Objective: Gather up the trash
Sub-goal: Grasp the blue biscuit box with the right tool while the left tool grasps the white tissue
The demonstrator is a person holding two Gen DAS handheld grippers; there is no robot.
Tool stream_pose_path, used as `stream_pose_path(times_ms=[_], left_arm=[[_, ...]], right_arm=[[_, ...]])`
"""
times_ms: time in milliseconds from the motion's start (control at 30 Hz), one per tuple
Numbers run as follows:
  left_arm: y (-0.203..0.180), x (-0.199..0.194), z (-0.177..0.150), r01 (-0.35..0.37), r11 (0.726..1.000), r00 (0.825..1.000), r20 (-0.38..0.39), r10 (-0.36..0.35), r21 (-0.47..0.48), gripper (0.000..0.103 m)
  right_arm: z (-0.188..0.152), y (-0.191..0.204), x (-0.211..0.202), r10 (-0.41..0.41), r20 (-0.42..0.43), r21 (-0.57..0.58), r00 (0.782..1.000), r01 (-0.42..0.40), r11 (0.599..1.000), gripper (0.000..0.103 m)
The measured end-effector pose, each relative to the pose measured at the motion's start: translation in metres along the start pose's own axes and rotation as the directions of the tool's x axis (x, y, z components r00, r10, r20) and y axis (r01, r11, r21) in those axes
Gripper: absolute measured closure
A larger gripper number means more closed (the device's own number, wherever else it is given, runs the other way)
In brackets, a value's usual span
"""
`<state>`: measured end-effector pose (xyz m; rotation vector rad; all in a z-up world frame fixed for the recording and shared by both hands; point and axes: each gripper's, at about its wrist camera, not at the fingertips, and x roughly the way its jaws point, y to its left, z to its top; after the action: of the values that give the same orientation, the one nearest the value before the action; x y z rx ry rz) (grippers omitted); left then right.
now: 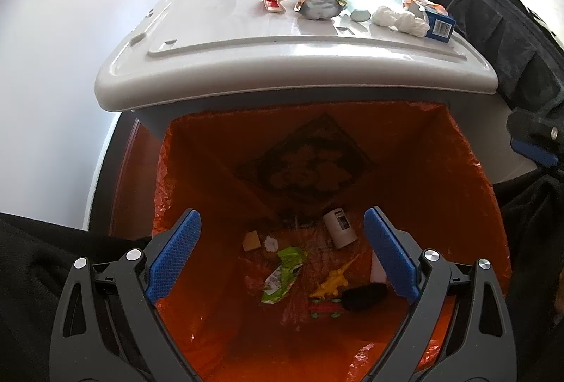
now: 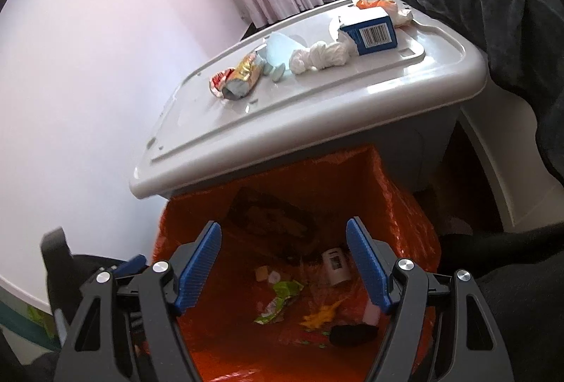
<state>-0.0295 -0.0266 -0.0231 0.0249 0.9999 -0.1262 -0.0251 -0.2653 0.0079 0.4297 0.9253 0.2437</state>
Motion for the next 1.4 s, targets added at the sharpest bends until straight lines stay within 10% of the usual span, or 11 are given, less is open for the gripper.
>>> stream_pose_path(times_ms=[400, 667, 833, 1100, 1400], left_arm=[[-0.02, -0.011, 0.07, 0.038, 0.999, 0.993, 0.11, -0.039, 0.011, 0.012], [-0.013, 0.019, 0.076, 0.036, 0.999, 0.994, 0.106, -0.032, -0.035, 0.012], [-0.005, 0.025, 0.076, 0.056, 0.996, 0.994, 0.1, -0.048, -0.076, 0.012], [-0.001, 0.024, 0.078, 0.052, 0.996, 0.993, 0.112, -0.044, -0.069, 0.012], [-0.008, 0.025, 0.073, 0.038, 0.998, 0.992, 0.122, -0.032, -0.043, 0.012]], right_arm=[[0.139, -0.041, -0.014, -0.054, 0.093, 0.021, 0.994, 0.052, 0.998, 0.028], [0.208, -0.069, 0.053, -0.179, 0.056, 0.04, 0.982, 0.177, 0.983, 0.027], [0.226, -0.057, 0.099, -0.25, 0.055, -0.005, 0.967, 0.25, 0.968, 0.016], [0.242, -0.049, 0.138, -0.509, 0.073, -0.126, 0.858, 0.514, 0.849, 0.009], [0.24, -0.082, 0.125, -0.463, 0.041, -0.006, 0.886, 0.463, 0.886, 0.01]])
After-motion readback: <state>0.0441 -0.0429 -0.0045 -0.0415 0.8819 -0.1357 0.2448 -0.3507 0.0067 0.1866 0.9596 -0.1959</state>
